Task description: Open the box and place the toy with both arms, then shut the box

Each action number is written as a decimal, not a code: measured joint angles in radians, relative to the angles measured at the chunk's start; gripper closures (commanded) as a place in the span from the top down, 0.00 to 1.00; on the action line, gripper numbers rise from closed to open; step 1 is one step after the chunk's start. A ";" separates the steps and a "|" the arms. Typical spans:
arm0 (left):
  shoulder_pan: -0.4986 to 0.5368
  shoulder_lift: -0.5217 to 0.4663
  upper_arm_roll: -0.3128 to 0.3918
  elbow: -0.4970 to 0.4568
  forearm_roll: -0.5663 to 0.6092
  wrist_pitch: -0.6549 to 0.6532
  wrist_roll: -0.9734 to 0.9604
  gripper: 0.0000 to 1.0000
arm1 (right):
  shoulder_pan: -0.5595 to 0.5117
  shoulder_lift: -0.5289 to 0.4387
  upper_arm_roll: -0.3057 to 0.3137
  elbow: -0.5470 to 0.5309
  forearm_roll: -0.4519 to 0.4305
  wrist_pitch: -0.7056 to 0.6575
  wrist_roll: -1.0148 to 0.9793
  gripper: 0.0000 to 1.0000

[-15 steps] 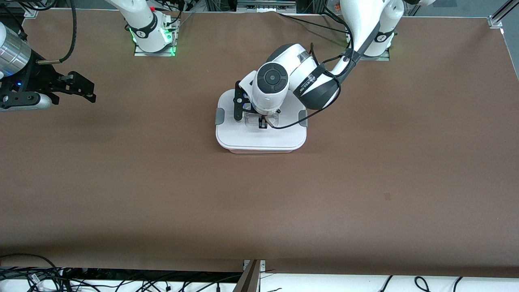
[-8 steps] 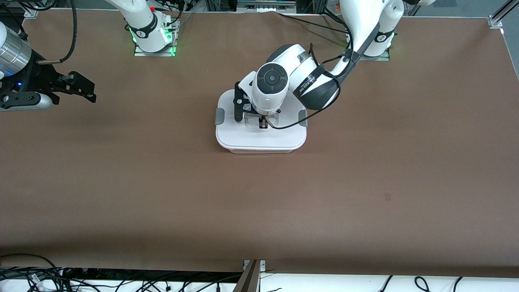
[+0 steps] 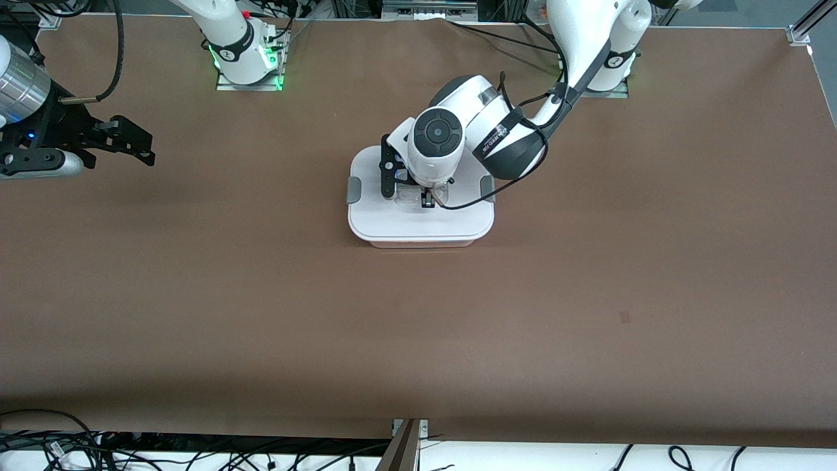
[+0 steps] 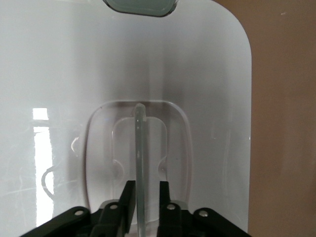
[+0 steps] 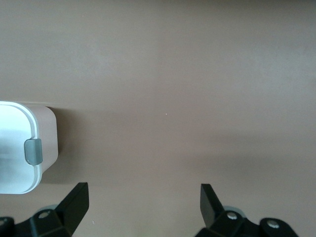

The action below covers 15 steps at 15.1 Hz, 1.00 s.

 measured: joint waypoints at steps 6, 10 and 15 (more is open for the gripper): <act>0.020 -0.132 0.005 0.029 0.000 -0.168 -0.079 1.00 | 0.000 0.001 0.000 0.000 0.000 0.000 0.001 1.00; 0.172 -0.296 0.019 0.034 0.015 -0.304 -0.170 1.00 | 0.000 0.002 -0.001 0.000 0.000 0.000 0.001 1.00; 0.485 -0.362 0.029 0.029 0.031 -0.328 -0.168 1.00 | -0.001 0.002 -0.002 0.000 0.000 0.001 0.001 1.00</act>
